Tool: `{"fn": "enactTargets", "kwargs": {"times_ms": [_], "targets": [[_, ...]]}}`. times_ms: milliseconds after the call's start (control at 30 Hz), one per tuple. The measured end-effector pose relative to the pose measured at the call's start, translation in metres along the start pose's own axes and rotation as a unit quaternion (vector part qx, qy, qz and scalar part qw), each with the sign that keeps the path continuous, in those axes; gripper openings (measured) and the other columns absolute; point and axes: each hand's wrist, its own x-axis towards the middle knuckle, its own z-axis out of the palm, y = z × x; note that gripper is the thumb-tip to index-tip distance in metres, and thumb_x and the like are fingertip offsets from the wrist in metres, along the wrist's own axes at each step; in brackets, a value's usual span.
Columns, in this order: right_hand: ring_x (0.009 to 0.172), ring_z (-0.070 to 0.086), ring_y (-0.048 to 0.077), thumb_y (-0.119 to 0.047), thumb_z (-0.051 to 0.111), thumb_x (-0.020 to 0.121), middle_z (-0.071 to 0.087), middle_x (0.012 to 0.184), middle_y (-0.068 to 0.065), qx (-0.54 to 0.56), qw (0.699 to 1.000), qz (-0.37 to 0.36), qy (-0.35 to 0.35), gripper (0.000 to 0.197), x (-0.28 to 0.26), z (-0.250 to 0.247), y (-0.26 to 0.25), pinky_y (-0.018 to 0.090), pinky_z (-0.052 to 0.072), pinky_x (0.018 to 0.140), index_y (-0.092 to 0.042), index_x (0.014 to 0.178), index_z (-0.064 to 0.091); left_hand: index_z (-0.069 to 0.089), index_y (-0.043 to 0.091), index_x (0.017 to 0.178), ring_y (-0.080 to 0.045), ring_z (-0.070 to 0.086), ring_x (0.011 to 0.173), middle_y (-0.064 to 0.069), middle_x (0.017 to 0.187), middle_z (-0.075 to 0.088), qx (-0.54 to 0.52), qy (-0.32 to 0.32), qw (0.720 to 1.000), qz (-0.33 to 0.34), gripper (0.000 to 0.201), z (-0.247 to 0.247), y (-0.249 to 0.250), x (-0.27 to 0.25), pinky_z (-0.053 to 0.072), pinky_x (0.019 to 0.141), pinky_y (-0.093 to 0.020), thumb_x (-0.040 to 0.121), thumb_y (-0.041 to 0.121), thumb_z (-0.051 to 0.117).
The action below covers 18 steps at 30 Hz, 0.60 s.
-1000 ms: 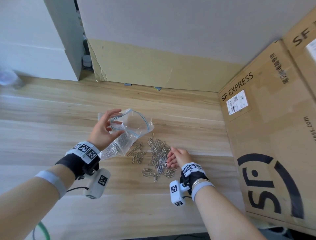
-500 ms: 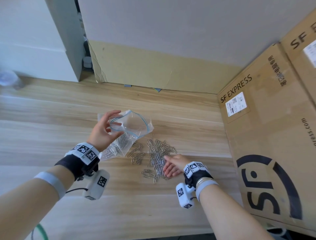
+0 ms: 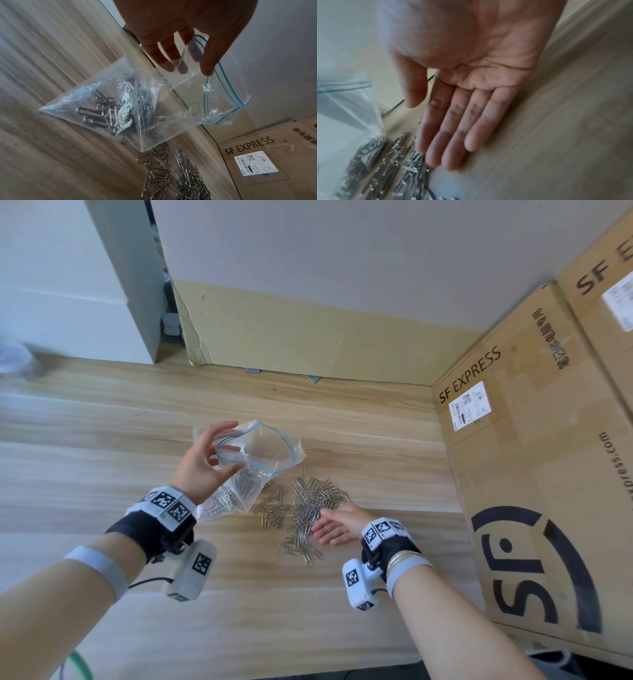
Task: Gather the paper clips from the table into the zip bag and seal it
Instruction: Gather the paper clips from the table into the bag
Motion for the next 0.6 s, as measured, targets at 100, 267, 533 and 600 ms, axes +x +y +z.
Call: {"fn": "enactTargets", "kwargs": {"times_ms": [100, 267, 533, 600], "targets": [[0.069, 0.070, 0.014, -0.041, 0.046, 0.092, 0.074, 0.075, 0.001, -0.024, 0.998, 0.027, -0.060, 0.037, -0.004, 0.008, -0.005, 0.020, 0.055, 0.063, -0.013, 0.093, 0.070, 0.041, 0.057, 0.108, -0.018, 0.063, 0.098, 0.040, 0.106, 0.054, 0.002, 0.002, 1.000, 0.001, 0.075, 0.000, 0.001, 0.000, 0.050, 0.091, -0.043, 0.071, 0.000, 0.072], [0.077, 0.070, 0.012, -0.044, 0.049, 0.090, 0.073, 0.090, -0.003, -0.043, 0.986, 0.061, -0.152, 0.027, -0.001, 0.035, 0.004, 0.020, 0.055, 0.067, -0.030, 0.107, 0.064, 0.041, 0.057, 0.109, -0.017, 0.063, 0.098, 0.039, 0.107, 0.054, 0.005, 0.001, 1.000, 0.001, 0.074, 0.000, 0.001, -0.001, 0.050, 0.090, -0.042, 0.071, 0.002, 0.071], [0.068, 0.065, 0.007, -0.025, 0.046, 0.095, 0.068, 0.095, 0.001, -0.101, 0.993, -0.043, -0.040, 0.025, 0.000, 0.024, -0.020, 0.019, 0.051, 0.062, -0.024, 0.117, 0.057, 0.042, 0.055, 0.111, -0.028, 0.062, 0.098, 0.033, 0.109, 0.056, 0.001, 0.007, 1.000, -0.006, 0.073, -0.001, -0.004, 0.000, 0.049, 0.087, -0.053, 0.071, 0.002, 0.072], [0.056, 0.058, 0.007, -0.026, 0.052, 0.091, 0.067, 0.091, 0.000, -0.195, 0.967, -0.111, 0.120, 0.017, -0.004, 0.020, -0.023, 0.024, 0.050, 0.054, -0.023, 0.105, 0.061, 0.042, 0.055, 0.111, -0.024, 0.063, 0.099, 0.033, 0.109, 0.056, -0.002, 0.010, 1.000, -0.007, 0.073, -0.001, -0.003, 0.000, 0.049, 0.088, -0.051, 0.071, 0.002, 0.072]]}}
